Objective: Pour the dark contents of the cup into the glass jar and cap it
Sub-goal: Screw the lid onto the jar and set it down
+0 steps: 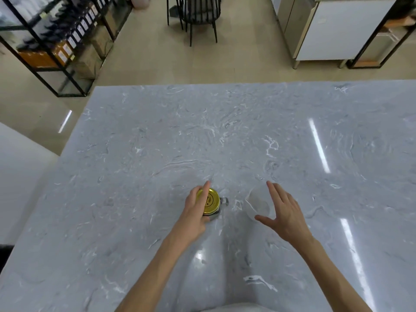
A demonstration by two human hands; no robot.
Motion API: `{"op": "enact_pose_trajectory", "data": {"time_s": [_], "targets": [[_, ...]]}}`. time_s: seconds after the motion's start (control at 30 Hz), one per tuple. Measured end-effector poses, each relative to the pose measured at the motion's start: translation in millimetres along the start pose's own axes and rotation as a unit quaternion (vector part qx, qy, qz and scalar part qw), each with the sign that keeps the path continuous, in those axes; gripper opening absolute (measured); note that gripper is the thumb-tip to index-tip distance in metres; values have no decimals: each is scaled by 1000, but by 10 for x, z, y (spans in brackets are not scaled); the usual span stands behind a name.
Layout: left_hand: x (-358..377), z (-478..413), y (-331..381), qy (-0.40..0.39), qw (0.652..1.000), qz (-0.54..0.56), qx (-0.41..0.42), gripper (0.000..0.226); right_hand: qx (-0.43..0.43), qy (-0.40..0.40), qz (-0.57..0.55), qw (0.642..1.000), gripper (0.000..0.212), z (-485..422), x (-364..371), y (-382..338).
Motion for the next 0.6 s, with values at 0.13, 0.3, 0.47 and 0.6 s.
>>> {"op": "enact_pose_trajectory", "data": {"time_s": [0.13,0.3,0.47,0.6], "targets": [[-231,-550,-19,-9,1000,-20,5,105,-23,8,-27,999,100,-531,-135,-105],[-581,-1244,-84,-29,999,-33,-5,103,-23,25,-25,999,98,-1260,-329,-199],[-849,-1753,-240,-34,999,-27,-19,102,-20,41,-22,999,98,-1817,-424,-222],[-914,-1936,-370,-44,999,-21,-24,101,-30,54,-25,998,99,-1985,-405,-211]]}}
Point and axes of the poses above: each hand's wrist, its own z-axis away from the middle knuckle, its own x-axis out of the palm, y = z × x, the point moved 8 cm from there along -z, towards the middle knuckle, and after that the axes turned 11 degrees about x, right-handed, at the moved point
